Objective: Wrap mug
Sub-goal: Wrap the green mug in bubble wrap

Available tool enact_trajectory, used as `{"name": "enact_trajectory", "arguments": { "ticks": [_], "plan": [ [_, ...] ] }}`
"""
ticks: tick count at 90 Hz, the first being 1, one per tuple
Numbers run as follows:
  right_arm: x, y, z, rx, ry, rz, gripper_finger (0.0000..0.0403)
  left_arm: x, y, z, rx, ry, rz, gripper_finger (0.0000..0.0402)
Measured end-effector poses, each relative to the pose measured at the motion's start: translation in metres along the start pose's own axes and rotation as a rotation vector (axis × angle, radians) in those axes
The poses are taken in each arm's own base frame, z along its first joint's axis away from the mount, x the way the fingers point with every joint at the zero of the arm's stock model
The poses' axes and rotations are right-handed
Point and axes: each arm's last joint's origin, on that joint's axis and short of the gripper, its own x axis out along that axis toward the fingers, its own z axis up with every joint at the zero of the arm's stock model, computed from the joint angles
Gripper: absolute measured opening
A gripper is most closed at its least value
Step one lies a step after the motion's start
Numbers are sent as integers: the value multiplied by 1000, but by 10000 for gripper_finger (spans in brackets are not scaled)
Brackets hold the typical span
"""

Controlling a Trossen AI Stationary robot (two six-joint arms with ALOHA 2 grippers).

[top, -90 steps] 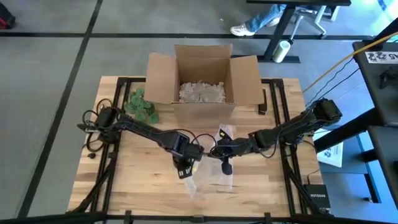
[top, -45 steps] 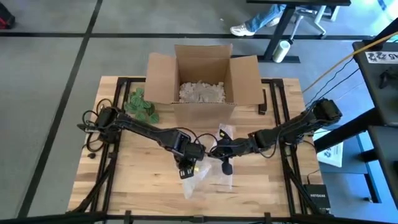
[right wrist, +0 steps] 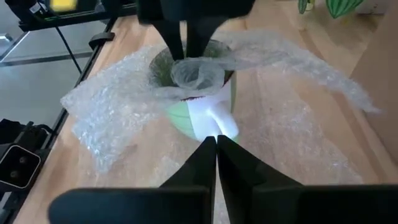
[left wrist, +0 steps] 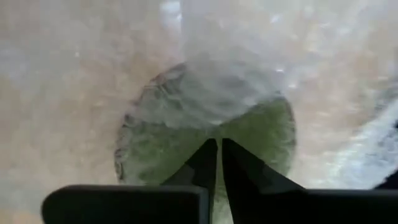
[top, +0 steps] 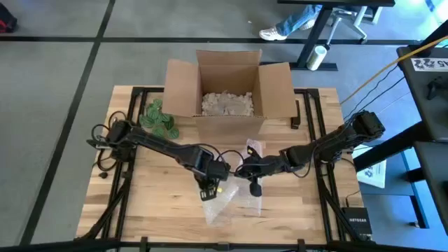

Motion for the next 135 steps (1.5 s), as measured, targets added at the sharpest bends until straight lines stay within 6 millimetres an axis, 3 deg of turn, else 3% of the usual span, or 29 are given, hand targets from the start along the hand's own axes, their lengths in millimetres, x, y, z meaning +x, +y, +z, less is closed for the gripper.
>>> {"name": "enact_trajectory", "arguments": {
  "ticks": [42,70,86,111,122,135],
  "plan": [
    [-10,-9,-14,60,155,-154,1,-40,-15,-9,42,-142,60,7],
    [-16,-5,-28,185,388,46,1,-63,-35,-30,86,-285,148,7],
    [-19,14,-33,192,406,99,22,-74,-56,-50,95,-403,220,7],
    [-26,39,-40,254,434,135,114,-77,-92,-86,58,-602,312,7],
    [-30,54,-31,233,392,145,139,-79,-105,-102,31,-687,324,7],
    [-35,78,-16,169,309,92,139,-75,-113,-117,-3,-723,306,7]
  ]
}}
